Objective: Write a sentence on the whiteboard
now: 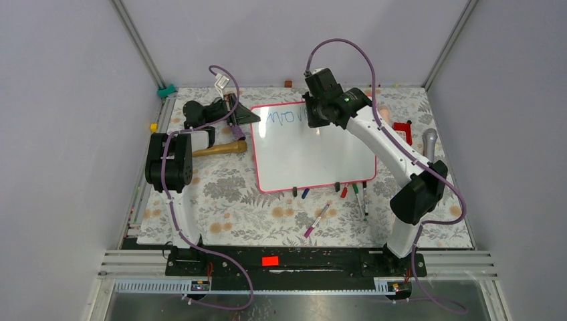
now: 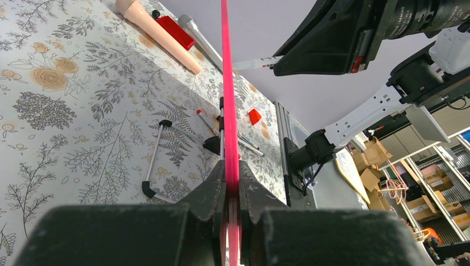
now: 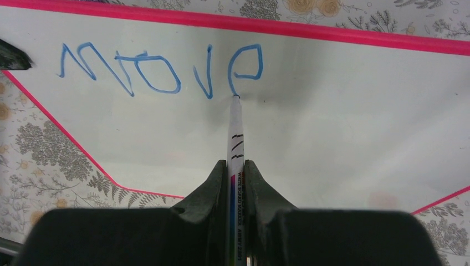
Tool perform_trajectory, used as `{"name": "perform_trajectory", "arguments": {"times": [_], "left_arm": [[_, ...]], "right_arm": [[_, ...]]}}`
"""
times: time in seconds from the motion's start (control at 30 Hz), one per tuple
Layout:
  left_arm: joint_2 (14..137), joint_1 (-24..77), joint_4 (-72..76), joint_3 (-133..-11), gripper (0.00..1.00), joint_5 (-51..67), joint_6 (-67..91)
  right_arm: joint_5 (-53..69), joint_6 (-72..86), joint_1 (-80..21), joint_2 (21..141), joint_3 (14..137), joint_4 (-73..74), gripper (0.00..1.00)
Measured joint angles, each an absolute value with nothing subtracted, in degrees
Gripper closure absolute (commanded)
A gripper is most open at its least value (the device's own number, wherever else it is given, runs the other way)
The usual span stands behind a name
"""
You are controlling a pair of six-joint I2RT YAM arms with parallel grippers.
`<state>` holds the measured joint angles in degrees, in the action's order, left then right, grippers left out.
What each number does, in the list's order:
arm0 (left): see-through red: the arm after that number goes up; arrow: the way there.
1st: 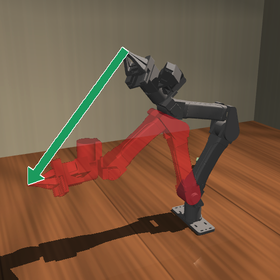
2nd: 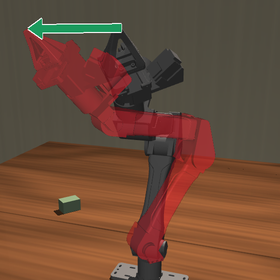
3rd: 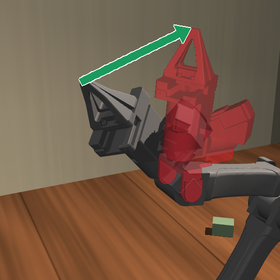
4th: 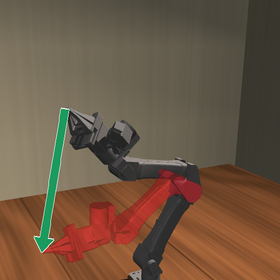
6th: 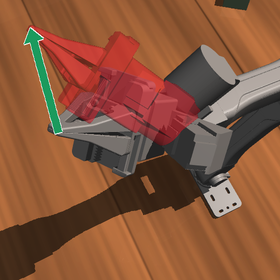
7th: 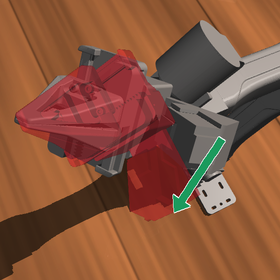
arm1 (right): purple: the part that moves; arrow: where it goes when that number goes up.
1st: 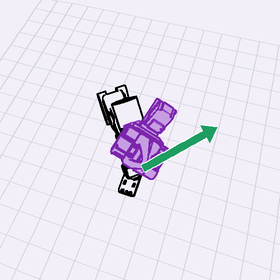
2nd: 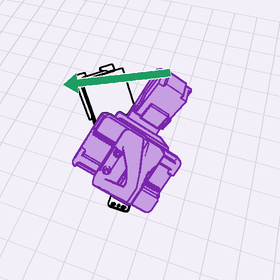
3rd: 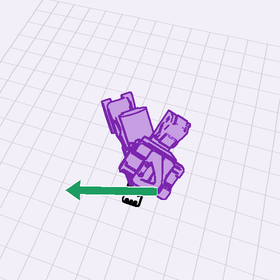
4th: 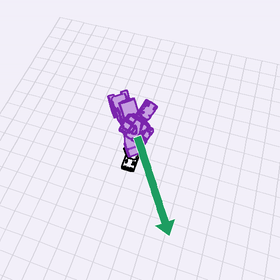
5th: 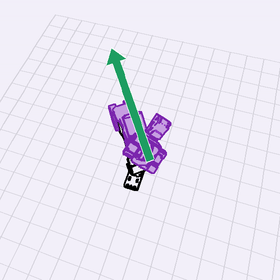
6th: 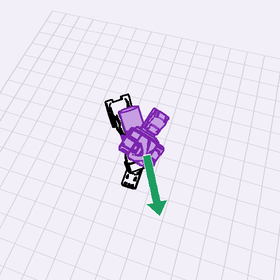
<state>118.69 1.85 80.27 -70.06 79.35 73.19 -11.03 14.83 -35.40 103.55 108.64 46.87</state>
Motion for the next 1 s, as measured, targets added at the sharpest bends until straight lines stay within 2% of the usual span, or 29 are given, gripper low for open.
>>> {"name": "perform_trajectory", "arguments": {"times": [0.4,0.73,1.0], "left_arm": [[118.69,1.85,80.79,-70.06,1.0,79.33,73.12],[118.69,1.85,80.99,-70.06,1.0,79.33,73.12],[118.69,1.43,81.03,-70.06,1.0,79.35,73.08]], "right_arm": [[-10.85,13.26,-35.29,102.06,107.96,48.71,1.0],[-9.47,11.73,-34.2,87.7,95.55,43.2,1.0],[-10.92,9.8,-32.91,84.36,91.29,40.4,1.0]]}}
